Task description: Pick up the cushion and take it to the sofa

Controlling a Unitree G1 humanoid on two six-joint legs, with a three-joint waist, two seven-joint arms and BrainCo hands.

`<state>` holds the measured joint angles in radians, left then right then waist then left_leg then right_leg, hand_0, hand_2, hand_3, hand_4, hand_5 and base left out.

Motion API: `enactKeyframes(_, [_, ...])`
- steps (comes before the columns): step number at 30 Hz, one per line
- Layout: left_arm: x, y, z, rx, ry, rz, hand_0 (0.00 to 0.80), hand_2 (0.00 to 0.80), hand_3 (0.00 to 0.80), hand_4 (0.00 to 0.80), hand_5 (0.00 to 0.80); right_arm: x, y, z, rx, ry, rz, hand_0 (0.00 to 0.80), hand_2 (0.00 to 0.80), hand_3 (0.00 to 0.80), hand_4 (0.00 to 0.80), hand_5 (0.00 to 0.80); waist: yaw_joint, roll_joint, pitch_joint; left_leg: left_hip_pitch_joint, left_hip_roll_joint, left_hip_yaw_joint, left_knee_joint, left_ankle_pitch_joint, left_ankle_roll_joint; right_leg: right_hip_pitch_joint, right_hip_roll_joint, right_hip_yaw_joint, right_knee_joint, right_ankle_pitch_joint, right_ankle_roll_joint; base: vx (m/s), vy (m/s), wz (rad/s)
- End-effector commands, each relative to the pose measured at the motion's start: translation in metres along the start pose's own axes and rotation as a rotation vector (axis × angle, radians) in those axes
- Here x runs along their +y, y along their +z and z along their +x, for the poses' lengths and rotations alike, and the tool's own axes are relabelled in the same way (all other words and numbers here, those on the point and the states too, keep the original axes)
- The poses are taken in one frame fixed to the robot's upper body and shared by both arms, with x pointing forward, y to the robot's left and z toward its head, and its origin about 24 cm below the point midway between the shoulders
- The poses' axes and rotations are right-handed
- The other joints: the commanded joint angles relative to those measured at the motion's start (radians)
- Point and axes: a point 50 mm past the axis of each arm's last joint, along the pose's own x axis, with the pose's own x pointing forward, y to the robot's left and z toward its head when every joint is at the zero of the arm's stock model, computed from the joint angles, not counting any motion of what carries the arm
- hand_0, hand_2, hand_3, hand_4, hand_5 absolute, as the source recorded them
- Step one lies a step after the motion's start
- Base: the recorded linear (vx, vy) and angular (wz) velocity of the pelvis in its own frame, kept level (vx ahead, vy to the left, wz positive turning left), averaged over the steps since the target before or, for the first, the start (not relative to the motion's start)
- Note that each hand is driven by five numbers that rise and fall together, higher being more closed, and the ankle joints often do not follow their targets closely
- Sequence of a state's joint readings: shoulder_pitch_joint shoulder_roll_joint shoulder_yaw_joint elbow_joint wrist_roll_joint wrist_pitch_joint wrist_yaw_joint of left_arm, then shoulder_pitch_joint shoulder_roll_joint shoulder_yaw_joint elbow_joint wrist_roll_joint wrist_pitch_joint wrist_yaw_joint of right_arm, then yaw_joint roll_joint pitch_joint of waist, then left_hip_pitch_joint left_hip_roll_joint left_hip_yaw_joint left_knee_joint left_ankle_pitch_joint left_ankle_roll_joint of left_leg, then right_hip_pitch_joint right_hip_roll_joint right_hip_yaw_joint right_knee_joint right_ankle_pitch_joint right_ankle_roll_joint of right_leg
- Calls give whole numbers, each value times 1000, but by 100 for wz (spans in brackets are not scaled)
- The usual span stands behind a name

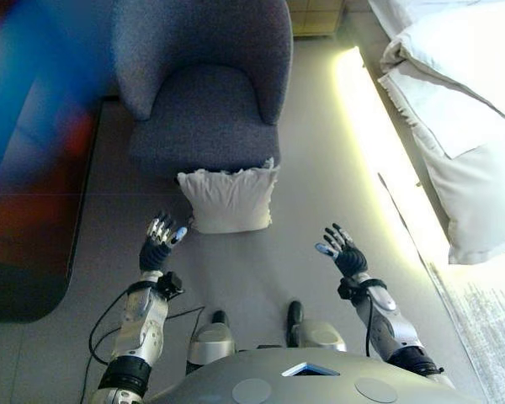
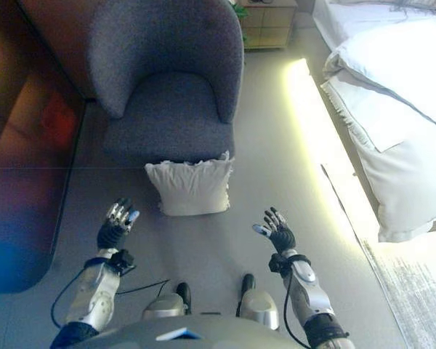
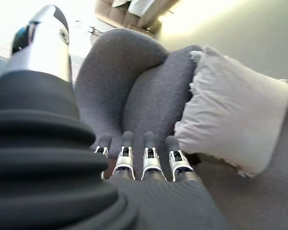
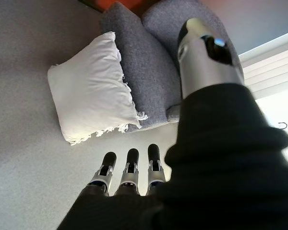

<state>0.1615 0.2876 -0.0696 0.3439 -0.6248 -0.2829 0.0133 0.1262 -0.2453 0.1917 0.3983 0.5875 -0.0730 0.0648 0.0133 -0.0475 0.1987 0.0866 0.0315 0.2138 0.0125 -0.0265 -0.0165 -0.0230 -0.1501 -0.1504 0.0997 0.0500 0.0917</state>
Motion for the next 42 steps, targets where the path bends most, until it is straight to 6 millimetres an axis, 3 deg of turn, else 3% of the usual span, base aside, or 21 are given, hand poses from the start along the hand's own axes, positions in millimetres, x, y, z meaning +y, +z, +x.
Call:
enactKeyframes(1, [10,29,2,-122,-29,39,0,0,0,0,0,19,17,4,-110,104,137,0,0,0,0,0,4,6,-11,-74,-52,-23,132,-104,98,-117,-149,64,479,131,48,43,212,4])
enactKeyframes(3, [10,26,1,-96,-56,2,0,0,0,0,0,15,12,0,-102,88,143,0,0,0,0,0,-7,27,-11,-66,-52,-60,124,-101,97,-196,-144,123,587,196,50,81,157,30])
enactKeyframes(5, [11,26,1,-87,-67,-5,0,0,0,0,0,13,10,-3,-100,90,143,0,0,0,0,0,-23,30,-10,-55,-55,-86,125,-107,90,-245,-121,165,550,209,52,149,21,59])
enactKeyframes(8, [9,28,1,-89,-112,15,0,0,0,0,0,7,9,-8,-92,70,140,0,0,0,0,0,-59,-2,-16,-46,-83,-140,142,-139,83,-251,-55,209,325,199,65,252,-133,46])
enactKeyframes(11, [-5,28,5,-78,-152,14,0,0,0,0,0,0,7,-9,-78,33,141,0,0,0,0,0,-99,-41,-14,-14,-125,-200,141,-180,88,-265,10,216,50,175,94,366,-109,48])
enactKeyframes(13, [-10,26,5,-69,-172,12,0,0,0,0,0,-4,6,-8,-74,24,160,0,0,0,0,0,-110,-57,-16,9,-148,-218,131,-191,93,-296,48,174,-59,174,104,341,-21,48])
enactKeyframes(16, [-15,23,4,-54,-194,11,0,0,0,0,0,-10,4,-11,-60,3,174,0,0,0,0,0,-122,-61,-13,64,-171,-233,115,-218,102,-344,92,74,-102,208,100,375,11,47])
enactKeyframes(18, [-15,20,1,-43,-196,1,0,0,0,0,0,-13,1,-14,-51,-5,172,0,0,0,0,0,-124,-62,-15,90,-184,-232,108,-233,105,-346,93,30,-104,222,99,397,10,51])
enactKeyframes(21, [-12,14,-6,-23,-186,-21,0,0,0,0,0,-18,-7,-21,-29,-15,162,0,0,0,0,0,-125,-61,-32,109,-190,-175,115,-255,116,-303,56,-26,-46,189,82,432,-15,2])
enactKeyframes(23, [-14,11,-10,-20,-182,-31,0,0,0,0,0,-19,-9,-26,-21,-10,173,0,0,0,0,0,-136,-52,-54,136,-161,-111,157,-235,87,-271,38,-78,-22,164,66,377,-31,-42])
enactKeyframes(24, [-14,11,-10,-21,-183,-32,0,0,0,0,0,-19,-9,-27,-21,-8,174,0,0,0,0,0,-137,-51,-55,137,-158,-108,161,-235,85,-270,37,-81,-21,162,65,375,-60,-45])
enactKeyframes(25, [-15,11,-12,-22,-185,-47,0,0,0,0,0,-19,-10,-30,-19,-2,159,0,0,0,0,0,-151,-34,-77,161,-121,-64,232,-190,50,-239,47,-103,-8,120,36,401,-89,-23])
enactKeyframes(27, [-15,12,-12,-24,-170,-79,0,0,0,0,0,-23,-8,-32,-16,-31,137,0,0,0,0,0,-168,-13,-108,158,-66,-27,357,-49,-8,-203,69,-109,19,57,-11,427,-141,0])
enactKeyframes(28, [-18,13,-10,-32,-175,-97,0,0,0,0,0,-24,-6,-31,-24,-31,137,0,0,0,0,0,-172,-17,-116,112,-34,-10,476,37,-45,-169,77,-99,12,34,-37,317,-182,24])
enactKeyframes(29, [-22,15,-8,-42,-179,-101,0,0,0,0,0,-26,-4,-30,-30,-27,135,0,0,0,0,0,-168,-28,-119,46,-16,7,612,76,-63,-134,75,-92,6,13,-59,320,-199,9])
enactKeyframes(30, [-26,16,-6,-50,-175,-107,0,0,0,0,0,-28,-4,-29,-34,-16,120,0,0,0,0,0,-162,-39,-120,-29,-8,13,735,93,-73,-103,69,-83,2,-4,-74,276,-157,-10])
enactKeyframes(33, [-34,18,3,-53,-172,-150,0,0,0,0,0,-31,1,-26,-39,4,68,0,0,0,0,0,-149,-53,-111,-161,33,37,822,83,-68,-51,71,-53,5,-44,-93,212,-70,-45])
enactKeyframes(36, [-35,23,9,-68,-175,-160,0,0,0,0,0,-34,8,-21,-56,4,77,0,0,0,0,0,-138,-57,-83,-236,96,43,690,67,-44,-27,94,24,13,-67,-101,165,43,-26])
enactKeyframes(38, [-30,23,8,-77,-158,-165,0,0,0,0,0,-30,9,-21,-64,14,86,0,0,0,0,0,-128,-53,-65,-231,115,34,468,74,-33,-20,110,79,27,-83,-88,159,152,-29])
enactKeyframes(41, [-22,21,5,-78,-145,-161,0,0,0,0,0,-27,6,-28,-72,16,98,0,0,0,0,0,-113,-44,-60,-215,135,-23,187,104,-50,3,116,129,28,-100,-59,200,179,-33])
enactKeyframes(42, [-21,21,4,-77,-146,-162,0,0,0,0,0,-28,5,-30,-73,12,100,0,0,0,0,0,-111,-46,-63,-209,142,-37,156,105,-56,12,110,139,26,-104,-52,195,144,-34])
